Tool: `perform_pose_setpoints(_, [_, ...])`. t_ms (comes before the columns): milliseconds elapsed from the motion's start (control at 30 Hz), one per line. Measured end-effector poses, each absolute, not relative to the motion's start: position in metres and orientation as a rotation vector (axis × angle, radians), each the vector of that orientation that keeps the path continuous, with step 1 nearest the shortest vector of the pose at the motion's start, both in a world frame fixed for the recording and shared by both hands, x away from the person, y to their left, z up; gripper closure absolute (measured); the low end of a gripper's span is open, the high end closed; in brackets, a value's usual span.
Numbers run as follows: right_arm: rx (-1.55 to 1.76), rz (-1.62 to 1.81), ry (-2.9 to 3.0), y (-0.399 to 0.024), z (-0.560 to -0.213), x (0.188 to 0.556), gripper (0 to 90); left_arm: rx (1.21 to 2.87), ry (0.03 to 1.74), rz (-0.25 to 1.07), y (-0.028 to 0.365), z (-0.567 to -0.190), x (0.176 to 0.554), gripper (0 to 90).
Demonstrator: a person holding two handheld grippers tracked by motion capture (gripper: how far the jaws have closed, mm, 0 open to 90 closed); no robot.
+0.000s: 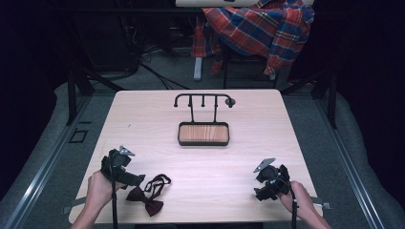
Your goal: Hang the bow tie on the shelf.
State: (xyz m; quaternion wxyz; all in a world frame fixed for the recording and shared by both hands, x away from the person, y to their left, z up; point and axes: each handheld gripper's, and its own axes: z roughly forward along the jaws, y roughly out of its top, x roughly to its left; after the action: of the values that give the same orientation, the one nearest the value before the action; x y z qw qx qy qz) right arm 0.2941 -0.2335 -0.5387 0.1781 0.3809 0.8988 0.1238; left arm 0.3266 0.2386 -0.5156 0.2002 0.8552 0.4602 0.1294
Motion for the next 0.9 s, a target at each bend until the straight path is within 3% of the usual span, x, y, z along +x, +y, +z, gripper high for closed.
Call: perform_pose_setpoints(900, [1.047, 0.336, 2.565, -0.230, -0.539, 0.295, 15.2, 2.402, 1.217, 0.346, 0.216, -0.517, 0.328, 0.1])
